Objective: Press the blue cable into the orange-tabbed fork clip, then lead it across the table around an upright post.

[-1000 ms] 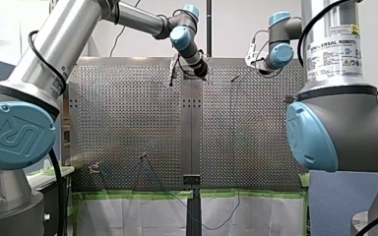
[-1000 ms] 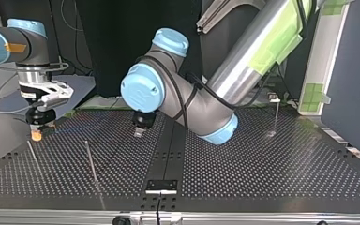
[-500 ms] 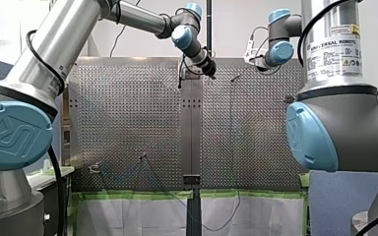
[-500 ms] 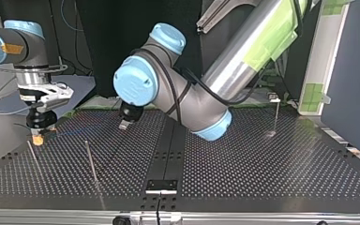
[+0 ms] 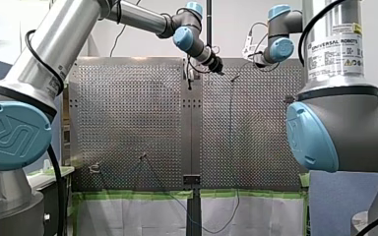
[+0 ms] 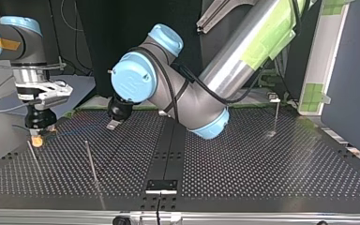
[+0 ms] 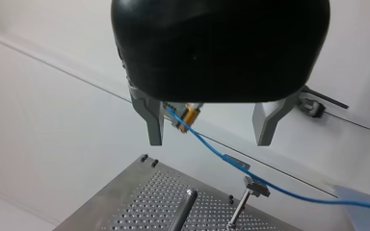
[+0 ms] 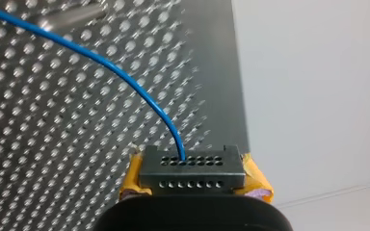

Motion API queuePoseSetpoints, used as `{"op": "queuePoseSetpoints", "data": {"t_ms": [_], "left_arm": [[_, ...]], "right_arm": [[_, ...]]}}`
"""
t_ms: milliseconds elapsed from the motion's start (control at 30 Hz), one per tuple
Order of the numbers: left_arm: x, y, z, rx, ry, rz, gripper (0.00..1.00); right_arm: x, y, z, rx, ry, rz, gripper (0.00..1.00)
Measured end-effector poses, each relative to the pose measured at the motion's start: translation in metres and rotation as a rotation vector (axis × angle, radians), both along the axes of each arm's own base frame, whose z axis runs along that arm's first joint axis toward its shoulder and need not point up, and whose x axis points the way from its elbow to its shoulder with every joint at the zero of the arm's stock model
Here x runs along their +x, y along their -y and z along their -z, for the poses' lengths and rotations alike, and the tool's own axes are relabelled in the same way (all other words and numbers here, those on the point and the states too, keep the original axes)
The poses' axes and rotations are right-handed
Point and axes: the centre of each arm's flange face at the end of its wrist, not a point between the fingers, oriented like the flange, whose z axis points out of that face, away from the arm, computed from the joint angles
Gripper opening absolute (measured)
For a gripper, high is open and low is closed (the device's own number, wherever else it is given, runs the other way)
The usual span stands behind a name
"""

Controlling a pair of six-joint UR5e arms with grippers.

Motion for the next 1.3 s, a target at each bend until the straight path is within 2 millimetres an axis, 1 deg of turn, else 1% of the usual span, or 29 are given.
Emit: {"op": "queuePoseSetpoints", "data": {"t_ms": [167,367,533,733,767,867,1133,1300], "left_arm": [[-0.001,0.001,0.001,-0.036,-0.031,-0.011,0.91],[-0.003,0.004,0.001,-0.077,-0.068,-0.002,0.91],[-0.004,0.009,0.001,-0.13,-0.093,0.034,0.91],[-0.003,0.015,-0.001,-0.193,-0.106,0.059,0.91],[-0.003,0.016,-0.001,-0.203,-0.107,0.063,0.88],[-0.003,0.019,-0.003,-0.237,-0.109,0.079,0.88],[0.008,0.021,-0.009,-0.332,-0.095,0.042,0.88],[0.011,0.021,-0.011,-0.38,-0.106,0.018,0.88]], "right_arm": [[0.002,-0.005,-0.008,-0.015,0.003,-0.013,0.0],[0.007,-0.008,-0.009,-0.018,0.003,-0.036,0.0],[0.011,-0.012,-0.01,-0.019,0.003,-0.047,0.0],[0.016,-0.019,-0.018,-0.031,0.009,-0.069,0.0],[0.017,-0.021,-0.02,-0.034,0.012,-0.072,0.0],[0.018,-0.024,-0.023,-0.038,0.017,-0.079,0.0],[0.023,-0.027,-0.024,-0.039,0.019,-0.099,0.0],[0.027,-0.03,-0.025,-0.04,0.019,-0.119,0.0]]}}
